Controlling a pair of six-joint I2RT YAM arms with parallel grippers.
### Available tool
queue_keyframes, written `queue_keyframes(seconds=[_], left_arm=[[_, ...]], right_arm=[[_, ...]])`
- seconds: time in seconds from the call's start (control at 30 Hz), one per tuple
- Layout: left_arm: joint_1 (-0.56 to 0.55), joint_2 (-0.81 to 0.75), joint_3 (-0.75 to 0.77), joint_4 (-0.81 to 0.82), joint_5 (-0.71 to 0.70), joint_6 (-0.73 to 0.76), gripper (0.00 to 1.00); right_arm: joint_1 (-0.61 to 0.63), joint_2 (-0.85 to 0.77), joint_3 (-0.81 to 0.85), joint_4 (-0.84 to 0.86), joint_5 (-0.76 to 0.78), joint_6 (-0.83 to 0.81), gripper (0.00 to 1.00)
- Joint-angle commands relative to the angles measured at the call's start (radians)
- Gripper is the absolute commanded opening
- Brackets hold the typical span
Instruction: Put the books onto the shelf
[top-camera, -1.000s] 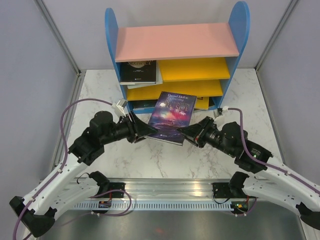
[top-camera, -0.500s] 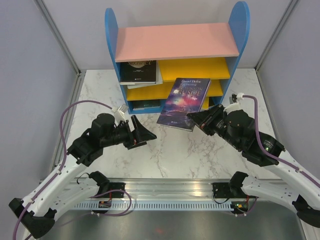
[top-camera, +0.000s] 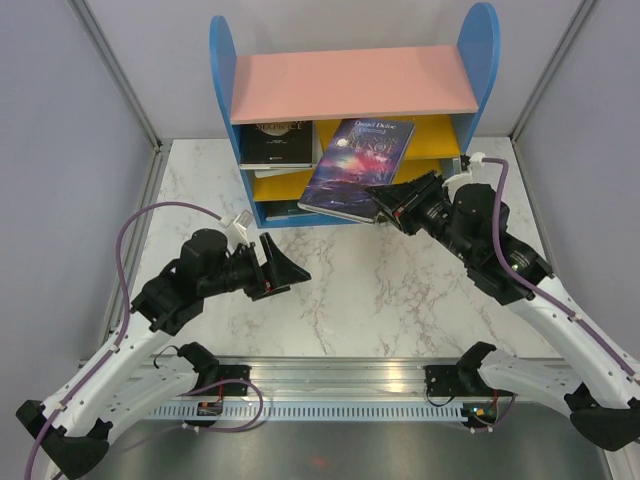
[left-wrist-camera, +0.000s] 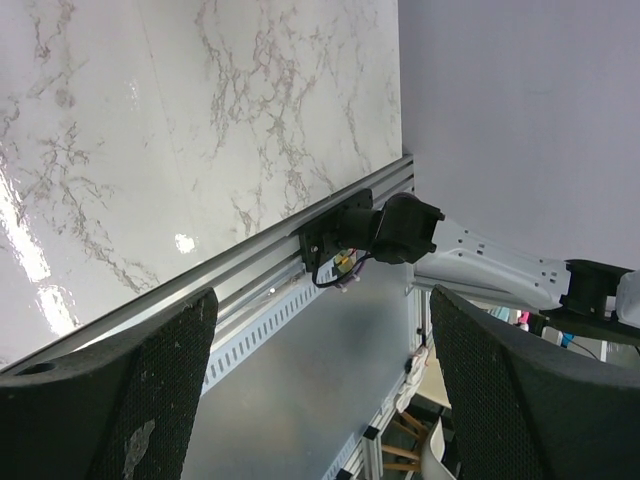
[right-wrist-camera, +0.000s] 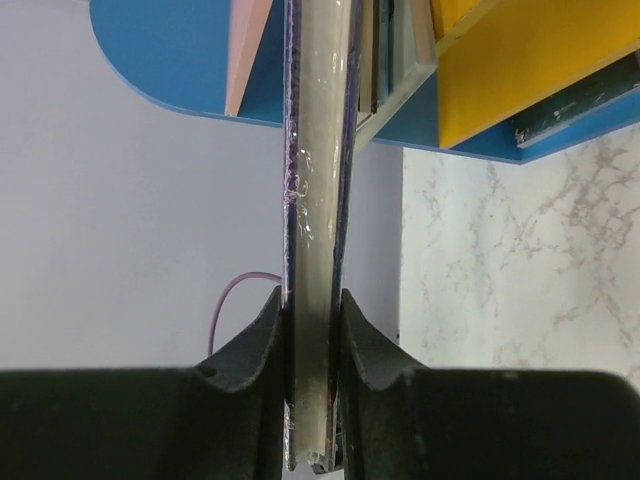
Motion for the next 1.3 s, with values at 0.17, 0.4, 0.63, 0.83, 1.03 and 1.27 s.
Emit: queue_keyframes(seconds=[0.17, 0.4, 0.63, 0.83, 1.03, 1.27], left_arm=[[0.004, 0.005, 0.037, -0.033, -0.027, 0.075, 0.89], [0.004, 0.011, 0.052, -0.054, -0.050, 0.093, 0.89], [0.006, 0.020, 0.055, -0.057, -0.061, 0.095, 0.89], [0.007, 0.005, 0.058, -0.068, -0.072, 0.093, 0.89], [0.007, -0.017, 0.078, -0.108, -0.105, 0.103, 0.89], [0.009, -0.012, 0.110, -0.145, -0.131, 0.121, 0.89]], right_arm=[[-0.054, 0.084, -0.012, 0.493, -0.205, 0.138, 0.00], [-0.065, 0.176, -0.029, 0.671, -0.269, 0.225, 0.00], [-0.082, 0.359, 0.092, 0.661, -0.377, 0.186, 0.00], [-0.099, 0.573, 0.287, 0.580, -0.424, 0.092, 0.00], [-0.132, 0.739, 0.460, 0.511, -0.492, 0.073, 0.24], [-0.194, 0.681, 0.363, 0.480, -0.519, 0.081, 0.67]])
